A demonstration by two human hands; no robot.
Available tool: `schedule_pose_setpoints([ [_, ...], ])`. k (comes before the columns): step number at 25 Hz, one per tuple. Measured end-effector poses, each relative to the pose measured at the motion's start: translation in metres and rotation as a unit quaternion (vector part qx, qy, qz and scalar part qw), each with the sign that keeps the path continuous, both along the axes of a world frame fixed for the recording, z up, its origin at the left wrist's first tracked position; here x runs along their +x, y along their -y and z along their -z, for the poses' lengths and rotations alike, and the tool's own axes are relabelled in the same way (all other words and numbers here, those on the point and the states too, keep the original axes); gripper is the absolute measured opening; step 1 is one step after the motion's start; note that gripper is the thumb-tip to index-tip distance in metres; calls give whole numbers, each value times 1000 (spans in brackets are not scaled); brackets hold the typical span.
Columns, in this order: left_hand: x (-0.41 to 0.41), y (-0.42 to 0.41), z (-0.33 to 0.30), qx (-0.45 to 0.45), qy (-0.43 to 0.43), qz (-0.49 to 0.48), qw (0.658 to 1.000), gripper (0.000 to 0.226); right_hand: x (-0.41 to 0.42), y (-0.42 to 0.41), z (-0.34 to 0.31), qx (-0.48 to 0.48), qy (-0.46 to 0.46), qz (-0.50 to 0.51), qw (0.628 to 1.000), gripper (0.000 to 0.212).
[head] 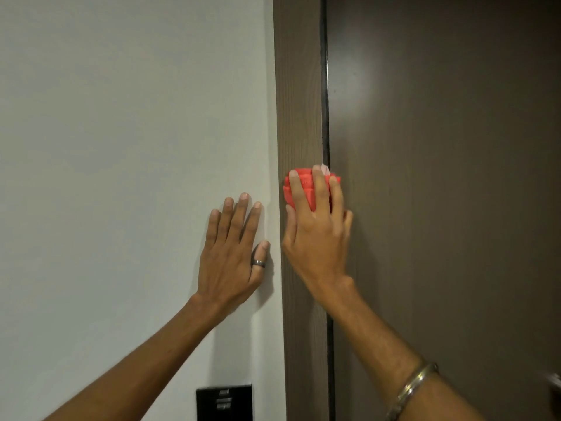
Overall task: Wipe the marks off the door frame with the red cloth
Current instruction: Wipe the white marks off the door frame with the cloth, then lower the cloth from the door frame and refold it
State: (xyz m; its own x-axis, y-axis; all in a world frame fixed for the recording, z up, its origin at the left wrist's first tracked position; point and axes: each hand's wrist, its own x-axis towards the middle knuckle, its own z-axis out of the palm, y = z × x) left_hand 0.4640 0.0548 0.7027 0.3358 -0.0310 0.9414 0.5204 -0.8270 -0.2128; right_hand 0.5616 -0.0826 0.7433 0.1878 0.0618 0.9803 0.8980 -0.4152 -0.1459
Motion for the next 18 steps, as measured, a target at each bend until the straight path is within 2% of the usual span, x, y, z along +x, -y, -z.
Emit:
schedule_pose_setpoints([
  [6,-15,20,71,-74,-37,7,997,71,-18,29,133,-100,-65,-11,993,73],
  [9,-32,53,118,-189,-45,78,978,68,-32,55,176,-119,-170,-137,968,63],
  [10,-40,67,134,-243,-36,108,963,67,-37,65,186,-93,-234,-200,947,60],
  [11,-49,81,149,-309,-15,143,940,65,-44,74,195,-42,-315,-265,911,57],
  [12,-61,96,165,-384,12,178,906,62,-53,83,204,27,-414,-337,845,54],
  [13,-73,110,180,-459,39,211,862,61,-63,89,211,102,-512,-410,748,48],
  [14,-88,124,196,-534,64,235,809,57,-75,92,222,162,-599,-471,627,39],
  [15,-99,135,207,-617,86,251,741,52,-84,93,234,208,-660,-510,511,31],
  [16,-110,143,220,-709,109,256,648,44,-95,91,251,232,-706,-514,427,29],
  [17,-123,146,231,-795,134,256,533,40,-110,87,270,244,-741,-501,376,34],
  [18,-133,144,242,-855,156,246,429,49,-125,84,288,245,-765,-486,344,43],
])
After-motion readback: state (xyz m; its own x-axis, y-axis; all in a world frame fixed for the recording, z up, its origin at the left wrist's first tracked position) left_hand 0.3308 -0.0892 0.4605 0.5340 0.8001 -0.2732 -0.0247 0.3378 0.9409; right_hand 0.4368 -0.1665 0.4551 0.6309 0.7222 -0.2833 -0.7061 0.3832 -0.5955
